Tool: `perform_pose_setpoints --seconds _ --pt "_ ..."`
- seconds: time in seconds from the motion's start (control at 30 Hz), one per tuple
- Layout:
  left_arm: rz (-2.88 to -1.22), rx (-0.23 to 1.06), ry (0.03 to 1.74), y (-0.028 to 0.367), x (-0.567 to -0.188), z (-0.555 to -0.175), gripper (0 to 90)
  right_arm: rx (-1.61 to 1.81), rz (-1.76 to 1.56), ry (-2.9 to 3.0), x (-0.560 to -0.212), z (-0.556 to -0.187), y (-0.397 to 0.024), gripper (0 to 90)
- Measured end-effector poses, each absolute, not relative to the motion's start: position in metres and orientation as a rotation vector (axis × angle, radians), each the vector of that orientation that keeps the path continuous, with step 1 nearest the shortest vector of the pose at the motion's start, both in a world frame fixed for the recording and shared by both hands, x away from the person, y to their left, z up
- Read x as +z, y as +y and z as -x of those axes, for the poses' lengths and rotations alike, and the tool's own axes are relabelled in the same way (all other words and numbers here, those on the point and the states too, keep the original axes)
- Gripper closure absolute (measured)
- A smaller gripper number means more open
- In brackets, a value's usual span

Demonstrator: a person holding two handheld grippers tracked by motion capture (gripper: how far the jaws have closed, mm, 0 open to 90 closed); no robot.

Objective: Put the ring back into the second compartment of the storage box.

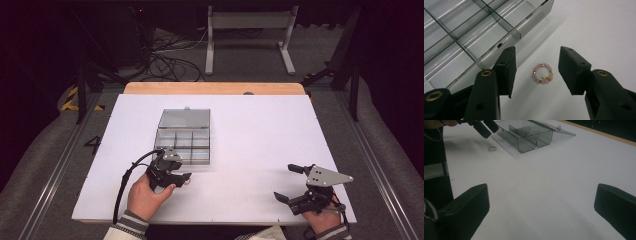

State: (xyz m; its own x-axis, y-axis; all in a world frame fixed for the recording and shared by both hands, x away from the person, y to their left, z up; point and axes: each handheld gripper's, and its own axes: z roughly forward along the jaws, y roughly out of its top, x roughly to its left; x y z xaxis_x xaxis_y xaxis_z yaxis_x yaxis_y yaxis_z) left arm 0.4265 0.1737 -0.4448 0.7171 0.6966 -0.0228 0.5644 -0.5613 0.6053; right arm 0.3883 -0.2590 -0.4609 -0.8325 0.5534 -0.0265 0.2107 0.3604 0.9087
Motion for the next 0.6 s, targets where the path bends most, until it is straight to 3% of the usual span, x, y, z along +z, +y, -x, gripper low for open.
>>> perform_pose_setpoints --seconds 0.6 --pt "-2.456 0.288 0.985 0.1641 -0.4557 -0.4356 56.4 1.460 -0.673 2.300 -0.4609 -0.3879 -0.2587 0.6"
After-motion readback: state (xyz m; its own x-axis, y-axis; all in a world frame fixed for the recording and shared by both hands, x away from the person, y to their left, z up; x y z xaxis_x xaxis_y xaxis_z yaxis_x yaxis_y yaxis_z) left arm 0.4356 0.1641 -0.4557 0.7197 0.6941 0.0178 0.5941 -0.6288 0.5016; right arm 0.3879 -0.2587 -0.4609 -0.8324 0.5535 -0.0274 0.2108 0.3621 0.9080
